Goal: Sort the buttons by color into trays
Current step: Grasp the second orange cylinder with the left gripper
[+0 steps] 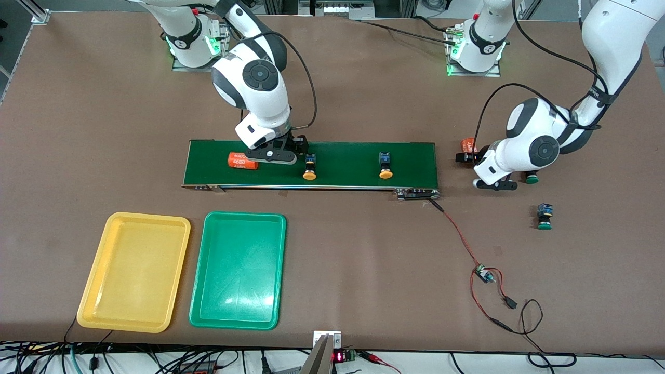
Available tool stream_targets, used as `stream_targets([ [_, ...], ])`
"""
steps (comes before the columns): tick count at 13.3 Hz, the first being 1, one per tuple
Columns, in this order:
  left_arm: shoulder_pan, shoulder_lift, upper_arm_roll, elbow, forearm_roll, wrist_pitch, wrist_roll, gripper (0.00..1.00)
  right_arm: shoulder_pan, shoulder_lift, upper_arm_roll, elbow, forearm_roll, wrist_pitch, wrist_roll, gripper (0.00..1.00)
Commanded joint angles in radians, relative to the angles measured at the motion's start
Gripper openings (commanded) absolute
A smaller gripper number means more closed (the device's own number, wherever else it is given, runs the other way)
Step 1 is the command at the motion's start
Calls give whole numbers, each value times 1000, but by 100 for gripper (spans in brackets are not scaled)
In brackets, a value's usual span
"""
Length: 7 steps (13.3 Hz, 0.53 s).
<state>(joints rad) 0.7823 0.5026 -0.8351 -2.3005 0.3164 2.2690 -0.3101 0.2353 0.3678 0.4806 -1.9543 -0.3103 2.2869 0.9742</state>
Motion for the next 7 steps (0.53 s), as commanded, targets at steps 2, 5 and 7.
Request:
stream_targets([
  [2, 32, -41, -15, -74, 13, 50, 23, 100, -7, 19, 7, 26, -18, -14, 5, 100],
  [5, 46, -35, -13, -108, 13, 127, 23, 85, -8, 36, 6, 28, -38, -11, 6, 100],
  [7, 46, -39, -18, -105, 13, 121, 23, 36, -13, 66, 1, 44, -70, -1, 6, 100],
])
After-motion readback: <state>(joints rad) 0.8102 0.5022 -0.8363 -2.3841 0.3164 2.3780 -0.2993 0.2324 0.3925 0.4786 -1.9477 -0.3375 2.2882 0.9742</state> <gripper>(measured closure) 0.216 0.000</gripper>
